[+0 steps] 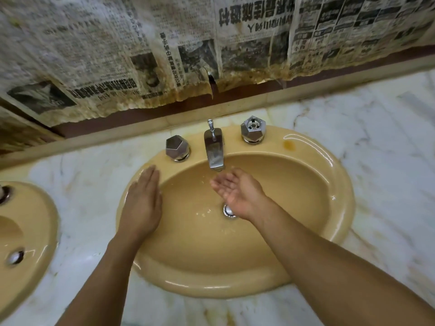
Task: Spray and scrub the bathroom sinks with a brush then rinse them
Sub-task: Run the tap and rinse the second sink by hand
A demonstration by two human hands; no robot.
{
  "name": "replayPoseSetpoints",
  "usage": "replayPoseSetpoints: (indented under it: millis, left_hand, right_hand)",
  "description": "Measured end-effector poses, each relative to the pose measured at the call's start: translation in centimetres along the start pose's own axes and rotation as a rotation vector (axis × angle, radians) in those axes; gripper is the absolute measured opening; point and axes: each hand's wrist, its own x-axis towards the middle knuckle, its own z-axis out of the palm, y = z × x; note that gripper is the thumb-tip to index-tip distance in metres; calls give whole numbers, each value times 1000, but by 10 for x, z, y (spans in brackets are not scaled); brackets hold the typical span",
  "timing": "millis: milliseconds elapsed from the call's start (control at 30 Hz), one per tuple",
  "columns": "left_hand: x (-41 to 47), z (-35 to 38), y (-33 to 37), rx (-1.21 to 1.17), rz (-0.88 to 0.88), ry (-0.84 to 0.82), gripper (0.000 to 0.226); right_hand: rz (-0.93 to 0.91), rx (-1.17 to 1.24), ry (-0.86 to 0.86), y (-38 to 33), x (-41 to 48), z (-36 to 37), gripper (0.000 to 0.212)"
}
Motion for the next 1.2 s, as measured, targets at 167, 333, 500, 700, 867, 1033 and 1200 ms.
replayPoseSetpoints:
  millis: [167,333,500,700,867,1033,1200]
  left_hand:
    - [-3,13,-8,122,60,61,62]
    - [-2,9,-4,-81,-7,81,61]
    - [-2,-13,55,-635,-109,160,36]
    - [45,-8,132,-1191,-229,-136,62]
    - [69,-7,152,-1228,-290,-150,54]
    - [75,-10,148,-1259,-302,-220,64]
    - [59,1,147,-1261,-266,-182,61]
  right_hand:
    - [-20,153,-19,10,-9,10,19]
    - [-23,165,7,4,-29,12,26]
    - [-89,164,59,-6,-62,14,28]
    - [-169,115,-53,-24,-98,44,35]
    - [-224,61,-18,-24,-103,53,39]
    - [-298,93,94,-16,-98,40,34]
    - [-199,116,172,-10,-74,34,38]
